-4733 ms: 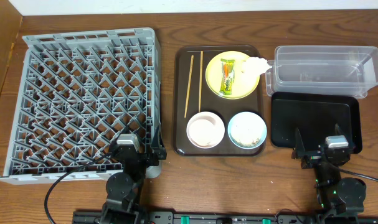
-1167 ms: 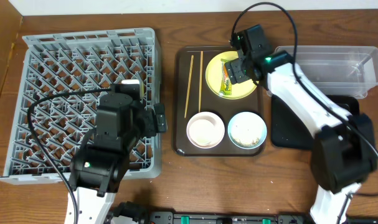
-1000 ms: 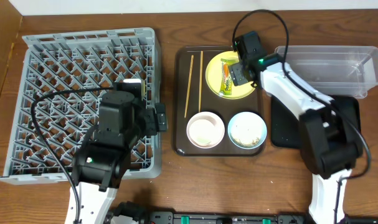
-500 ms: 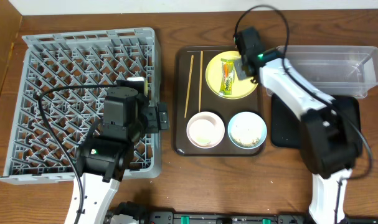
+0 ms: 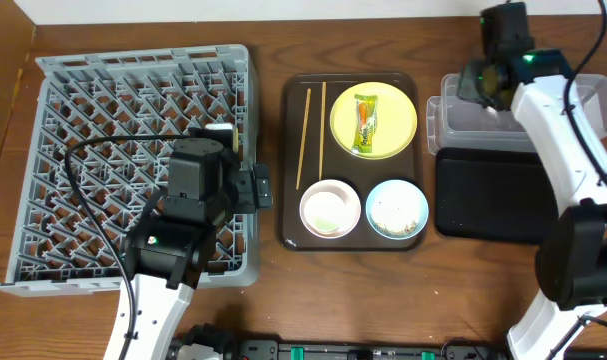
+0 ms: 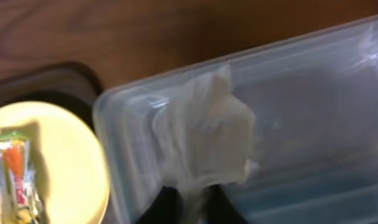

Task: Sort waste into correct bins and load items into the dishwasher
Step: 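Grasp the crumpled tissue with the right gripper and drop it in the clear bin, then grasp the green snack wrapper with the right gripper, place in clear bin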

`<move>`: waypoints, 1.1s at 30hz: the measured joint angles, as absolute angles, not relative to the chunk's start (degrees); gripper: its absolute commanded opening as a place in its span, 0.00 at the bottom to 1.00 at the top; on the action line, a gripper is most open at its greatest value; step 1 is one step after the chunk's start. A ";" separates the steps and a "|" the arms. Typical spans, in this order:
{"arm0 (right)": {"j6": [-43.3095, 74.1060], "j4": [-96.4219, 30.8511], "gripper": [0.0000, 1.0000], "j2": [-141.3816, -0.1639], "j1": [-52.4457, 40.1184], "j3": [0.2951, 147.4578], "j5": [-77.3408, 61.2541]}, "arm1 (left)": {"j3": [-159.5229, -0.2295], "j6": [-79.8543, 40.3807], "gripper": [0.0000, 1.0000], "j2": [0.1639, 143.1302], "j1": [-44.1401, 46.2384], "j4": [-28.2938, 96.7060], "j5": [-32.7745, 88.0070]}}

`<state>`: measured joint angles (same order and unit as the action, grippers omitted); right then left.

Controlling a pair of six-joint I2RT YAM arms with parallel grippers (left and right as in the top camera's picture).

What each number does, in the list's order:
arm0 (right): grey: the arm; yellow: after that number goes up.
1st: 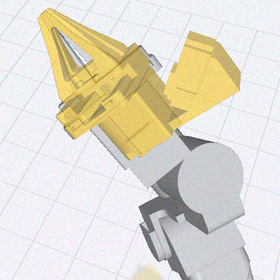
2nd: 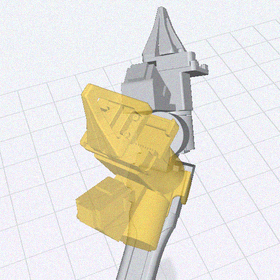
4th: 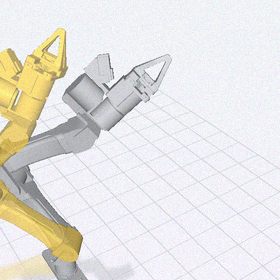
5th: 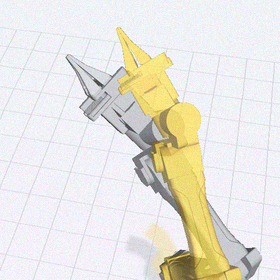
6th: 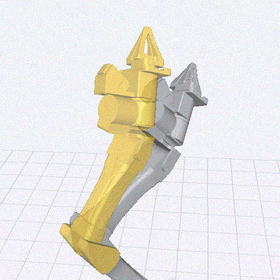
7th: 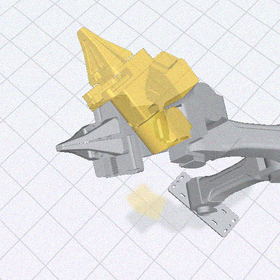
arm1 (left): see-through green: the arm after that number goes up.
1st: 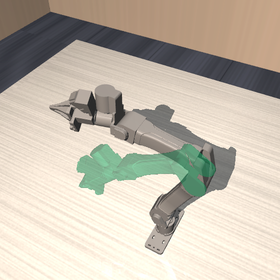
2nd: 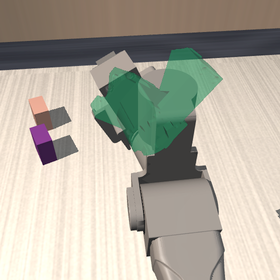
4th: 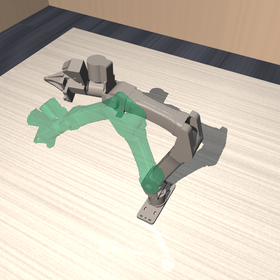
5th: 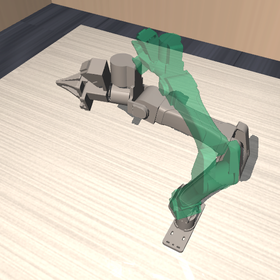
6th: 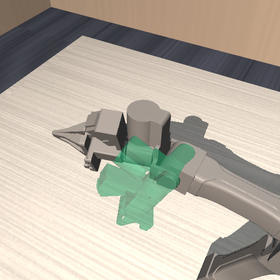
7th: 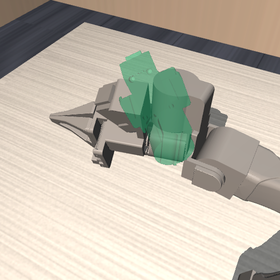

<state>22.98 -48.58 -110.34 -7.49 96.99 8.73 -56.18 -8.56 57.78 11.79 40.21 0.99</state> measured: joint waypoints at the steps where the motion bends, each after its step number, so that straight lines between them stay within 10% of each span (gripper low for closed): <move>1: 23.07 -48.21 0.60 -110.45 -7.05 96.84 7.84 | -56.18 -8.56 0.96 57.78 11.79 40.21 0.99; 13: 10.13 -39.55 0.64 -110.54 -14.50 96.77 -9.61 | -56.18 -8.56 0.96 57.80 11.79 40.21 0.99; 33: 22.65 -28.45 0.60 -129.16 -29.87 96.79 11.88 | -56.18 -8.56 0.96 57.80 11.79 40.21 1.15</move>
<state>22.65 -28.45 -129.16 -29.87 96.79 11.88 -56.18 -8.56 57.80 11.79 40.21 1.15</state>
